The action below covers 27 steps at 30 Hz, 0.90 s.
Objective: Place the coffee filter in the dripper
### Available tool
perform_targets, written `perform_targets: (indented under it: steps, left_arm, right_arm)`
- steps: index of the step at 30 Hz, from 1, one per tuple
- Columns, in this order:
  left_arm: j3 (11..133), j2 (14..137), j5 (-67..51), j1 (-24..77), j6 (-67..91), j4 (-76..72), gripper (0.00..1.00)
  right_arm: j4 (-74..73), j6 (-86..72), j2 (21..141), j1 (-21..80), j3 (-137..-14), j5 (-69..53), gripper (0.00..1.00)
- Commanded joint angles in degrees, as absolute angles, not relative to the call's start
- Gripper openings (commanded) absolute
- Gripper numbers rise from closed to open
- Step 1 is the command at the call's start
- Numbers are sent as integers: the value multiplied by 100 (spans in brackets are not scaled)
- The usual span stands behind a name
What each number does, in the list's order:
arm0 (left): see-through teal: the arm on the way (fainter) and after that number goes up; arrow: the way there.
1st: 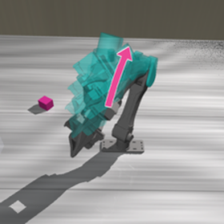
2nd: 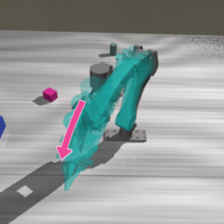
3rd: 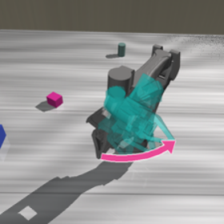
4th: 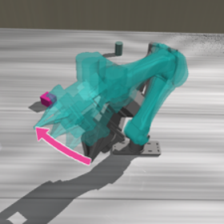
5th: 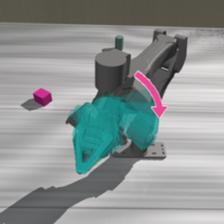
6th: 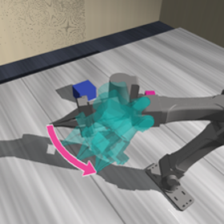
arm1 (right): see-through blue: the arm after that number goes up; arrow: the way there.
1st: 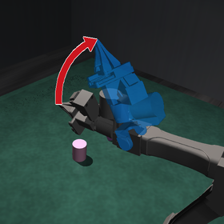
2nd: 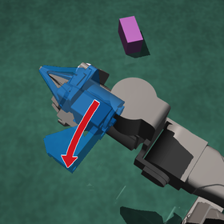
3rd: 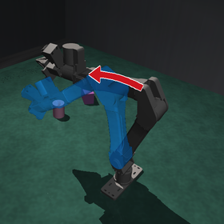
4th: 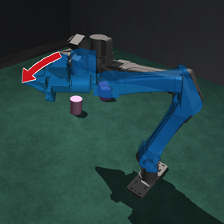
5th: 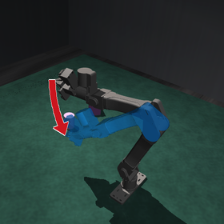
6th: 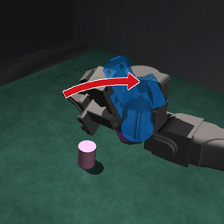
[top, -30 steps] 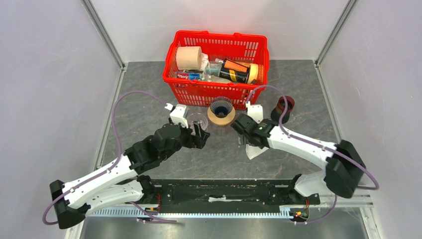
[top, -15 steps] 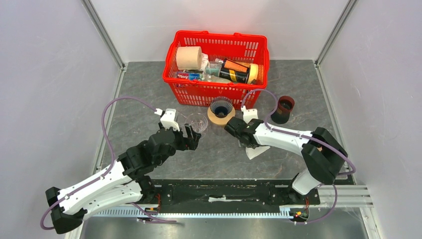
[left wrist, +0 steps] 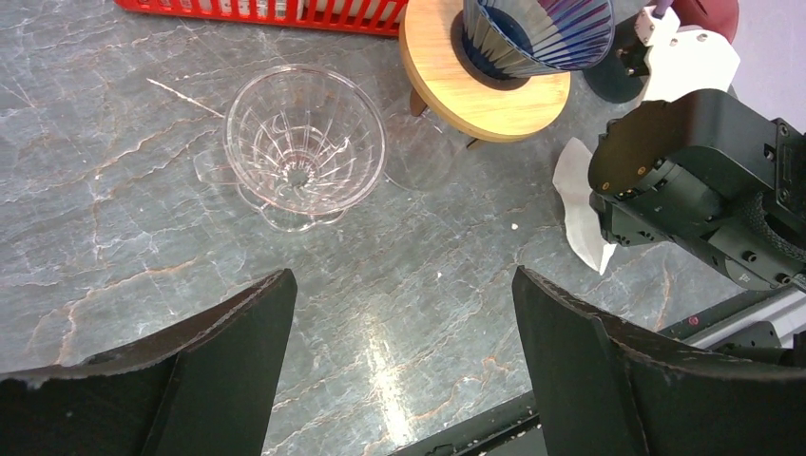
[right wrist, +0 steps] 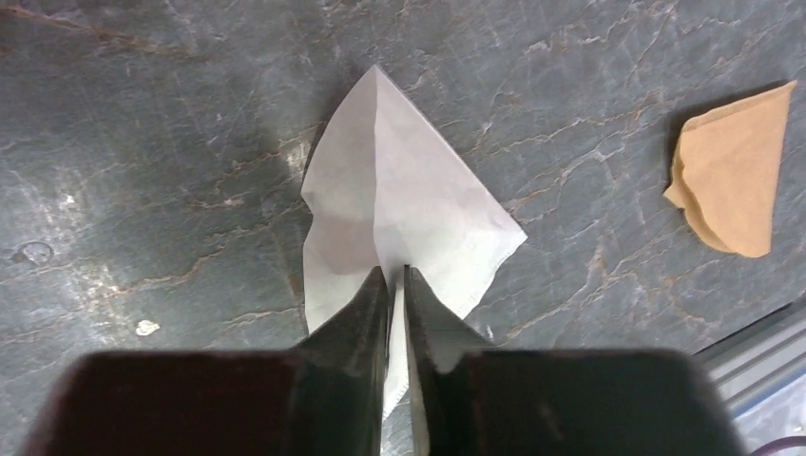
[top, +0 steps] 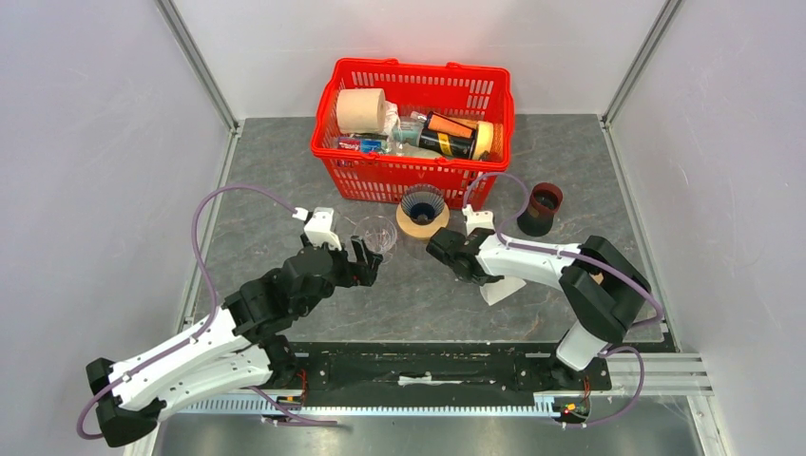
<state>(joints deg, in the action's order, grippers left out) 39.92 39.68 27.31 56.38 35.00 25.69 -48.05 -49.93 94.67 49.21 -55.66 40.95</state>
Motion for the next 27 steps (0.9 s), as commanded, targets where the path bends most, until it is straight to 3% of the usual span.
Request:
perform_targets:
  steps: [1, 9, 18, 27]
  left_arm:
    - [4061, 3836, 3041, 5643, 3724, 2588, 91]
    - [4063, 3833, 2741, 5638, 3641, 2318, 92]
    - [4487, 4904, 1449, 5643, 3709, 670, 92]
    - [6049, 6821, 732, 5647, 4280, 588, 93]
  right_arm:
    - [-5075, -5321, 9448, 4905, -5643, 4660, 3]
    - [-5308, -4800, 8109, 4904, -5717, 4771, 0]
    - [-3457, -3358, 5418, 4904, -5155, 2852, 0]
    - [-3437, -2875, 5528, 5058, -5910, 3025, 0]
